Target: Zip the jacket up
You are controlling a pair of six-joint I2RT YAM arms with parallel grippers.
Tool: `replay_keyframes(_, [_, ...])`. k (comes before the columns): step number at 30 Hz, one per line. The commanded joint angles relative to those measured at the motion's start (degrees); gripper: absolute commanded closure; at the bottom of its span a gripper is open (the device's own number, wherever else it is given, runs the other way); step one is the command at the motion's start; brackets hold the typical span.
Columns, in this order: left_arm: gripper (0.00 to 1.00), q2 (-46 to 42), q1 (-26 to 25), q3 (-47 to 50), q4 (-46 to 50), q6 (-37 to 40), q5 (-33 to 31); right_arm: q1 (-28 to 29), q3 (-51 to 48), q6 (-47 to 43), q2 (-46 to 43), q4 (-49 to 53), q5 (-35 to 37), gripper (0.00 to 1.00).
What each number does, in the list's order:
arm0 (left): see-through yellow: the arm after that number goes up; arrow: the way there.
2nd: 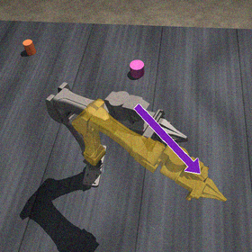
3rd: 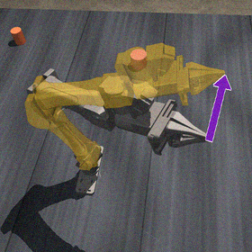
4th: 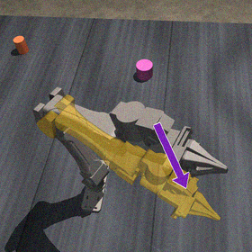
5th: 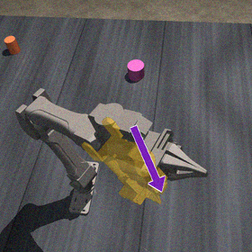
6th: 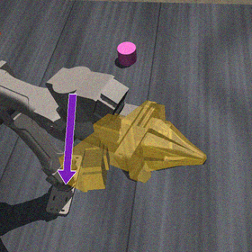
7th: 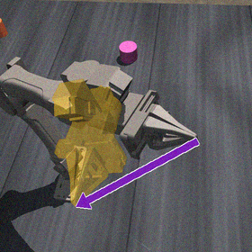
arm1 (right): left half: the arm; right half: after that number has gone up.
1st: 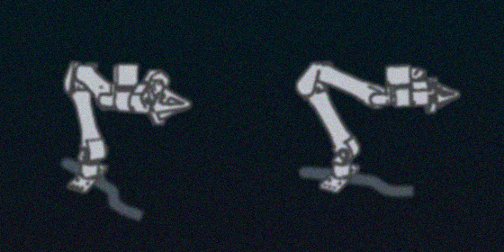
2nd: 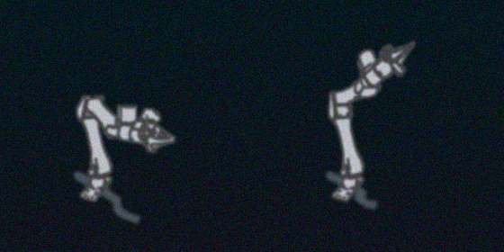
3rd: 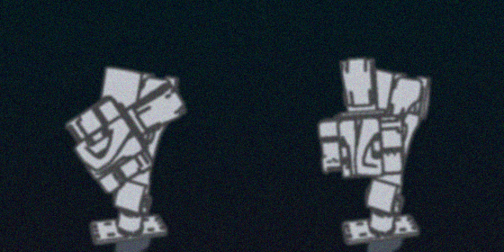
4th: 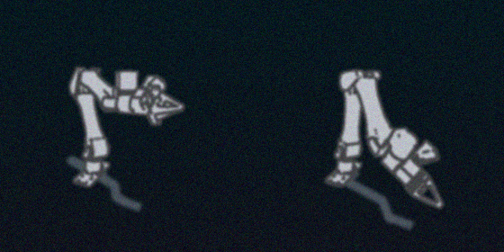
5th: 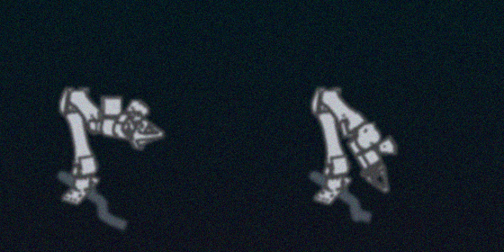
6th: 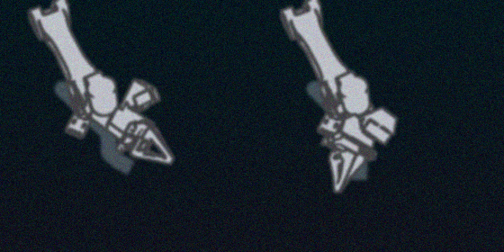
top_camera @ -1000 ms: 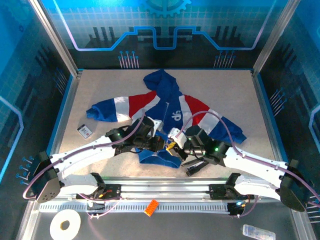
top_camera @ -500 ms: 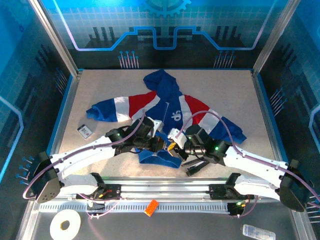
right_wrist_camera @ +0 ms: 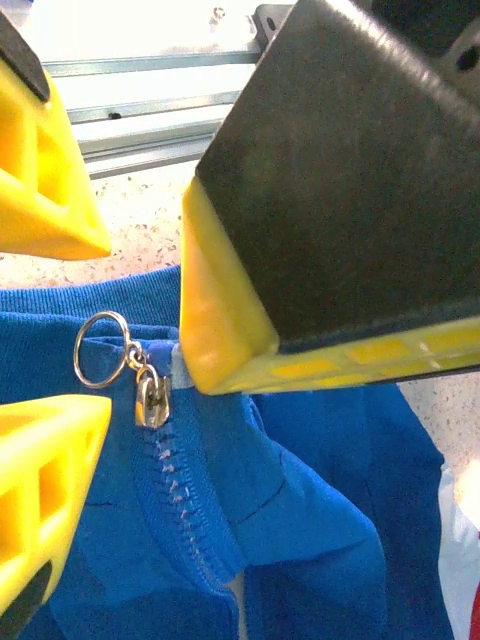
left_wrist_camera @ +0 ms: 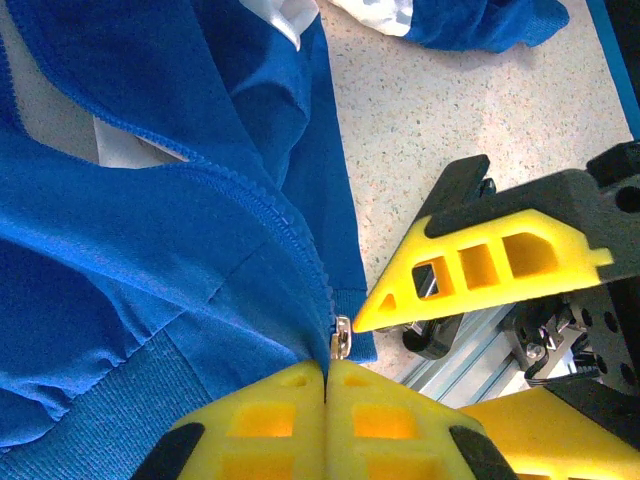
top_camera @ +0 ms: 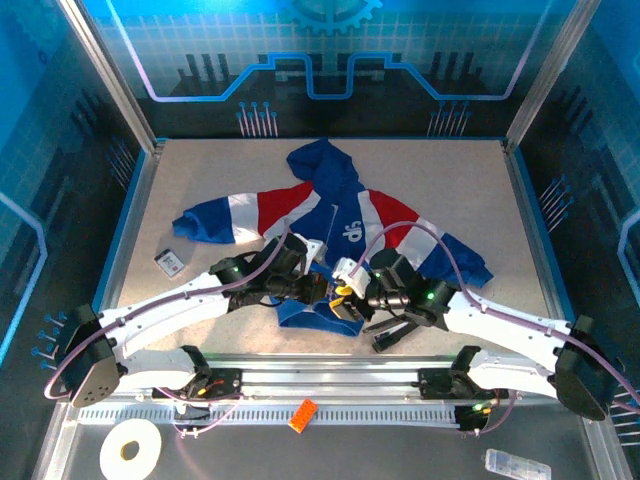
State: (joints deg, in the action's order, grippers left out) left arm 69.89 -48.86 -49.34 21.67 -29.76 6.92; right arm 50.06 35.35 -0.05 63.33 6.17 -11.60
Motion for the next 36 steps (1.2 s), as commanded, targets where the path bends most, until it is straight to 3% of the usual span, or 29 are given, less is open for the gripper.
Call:
replay_keyframes(1, [1.00, -1.2, 0.0, -0.1, 0.8, 1.7, 0.7, -0.5, 0.3, -0.8, 1.3, -1.7, -0.3, 0.58])
replay_keyframes(10, [1.00, -0.9, 0.0, -0.8, 1.2, 2.0, 0.6, -0.5, 0.8, -0.9, 4.3, -2.9, 0.1, 0.55])
replay_keyframes(19, [1.00, 0.0, 0.0, -0.9, 1.6, 2.7, 0.2, -0.6, 0.3, -1.7, 0.2, -0.3, 2.1, 0.76])
replay_keyframes(29, [1.00, 0.2, 0.0, -0.9, 1.7, 2.9, 0.2, -0.5, 0.2, -2.1, -0.1, 0.3, 2.6, 0.87])
replay_keyframes(36, [1.00, -0.3, 0.0, -0.5, 1.8, 3.0, 0.4, -0.5, 0.3, -1.8, 0.4, 0.3, 3.7, 0.88])
